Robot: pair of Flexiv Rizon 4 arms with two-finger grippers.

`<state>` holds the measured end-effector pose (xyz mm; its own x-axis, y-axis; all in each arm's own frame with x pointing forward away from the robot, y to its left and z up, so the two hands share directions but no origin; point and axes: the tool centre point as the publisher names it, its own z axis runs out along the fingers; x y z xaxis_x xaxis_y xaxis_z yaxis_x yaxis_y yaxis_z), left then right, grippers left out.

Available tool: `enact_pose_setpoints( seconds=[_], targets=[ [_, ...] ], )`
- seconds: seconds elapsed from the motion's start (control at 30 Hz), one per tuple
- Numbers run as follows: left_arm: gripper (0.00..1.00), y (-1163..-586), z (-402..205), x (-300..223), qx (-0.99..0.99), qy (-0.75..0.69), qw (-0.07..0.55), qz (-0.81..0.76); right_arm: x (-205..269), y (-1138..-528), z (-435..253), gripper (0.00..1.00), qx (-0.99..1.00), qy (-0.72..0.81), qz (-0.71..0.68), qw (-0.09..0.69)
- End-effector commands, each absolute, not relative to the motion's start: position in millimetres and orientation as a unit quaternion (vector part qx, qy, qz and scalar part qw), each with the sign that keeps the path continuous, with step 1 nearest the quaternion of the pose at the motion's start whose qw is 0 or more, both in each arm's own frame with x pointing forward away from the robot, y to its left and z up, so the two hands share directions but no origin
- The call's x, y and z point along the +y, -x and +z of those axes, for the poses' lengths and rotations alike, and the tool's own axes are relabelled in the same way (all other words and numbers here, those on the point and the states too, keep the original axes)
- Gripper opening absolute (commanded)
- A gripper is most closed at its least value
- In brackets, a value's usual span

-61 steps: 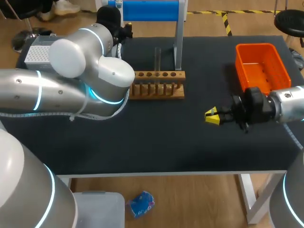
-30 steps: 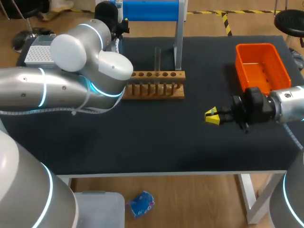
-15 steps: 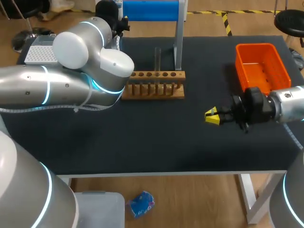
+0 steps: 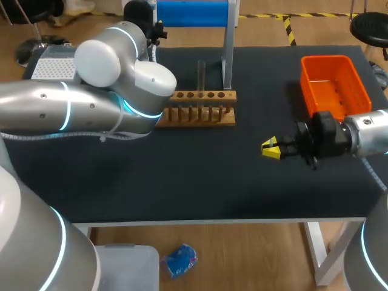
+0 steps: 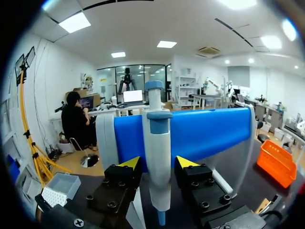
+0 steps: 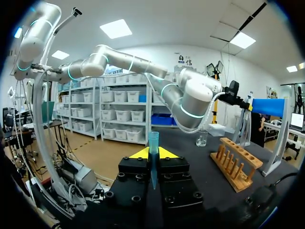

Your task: Invert the test tube, pick up the pipette, mount the tip to pipette, aspirate from beaker and dispense into the tube, eject the tip, return the pipette, and cap with the stopper.

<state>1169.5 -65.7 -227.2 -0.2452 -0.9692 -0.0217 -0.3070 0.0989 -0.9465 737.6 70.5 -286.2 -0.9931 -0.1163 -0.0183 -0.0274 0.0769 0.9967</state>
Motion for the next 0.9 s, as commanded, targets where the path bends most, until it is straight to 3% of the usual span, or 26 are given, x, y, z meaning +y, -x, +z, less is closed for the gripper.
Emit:
enact_pose_setpoints(
  seconds=[0.03,0.33,0.4,0.47,0.5,0.9],
  targets=[
    [0.42,-1173.1,-231.3,-70.1,0.641,0.5,0.37,-0.451,69.9,-736.9,-285.7,0.0,-0.734,-0.049,-0.677,0.033],
    [0.4,-1174.3,-232.6,-69.9,0.631,0.512,0.376,-0.444,69.9,-736.9,-285.7,0.0,-0.734,-0.049,-0.677,0.033],
    [0.29,-1174.8,-232.3,-69.2,0.63,0.513,0.378,-0.443,69.9,-736.9,-285.7,0.0,-0.734,-0.049,-0.677,0.033],
    [0.02,-1174.6,-231.6,-68.4,0.628,0.515,0.38,-0.442,69.9,-736.9,-285.7,0.0,-0.734,-0.049,-0.677,0.033],
    [0.0,-1174.3,-231.2,-68.2,0.627,0.516,0.382,-0.441,69.9,-736.9,-285.7,0.0,-0.734,-0.049,-0.677,0.033],
    [0.0,-1168.7,-213.4,-66.9,0.621,0.514,0.399,-0.437,69.9,-736.9,-285.7,0.0,-0.734,-0.049,-0.677,0.033]
  ],
)
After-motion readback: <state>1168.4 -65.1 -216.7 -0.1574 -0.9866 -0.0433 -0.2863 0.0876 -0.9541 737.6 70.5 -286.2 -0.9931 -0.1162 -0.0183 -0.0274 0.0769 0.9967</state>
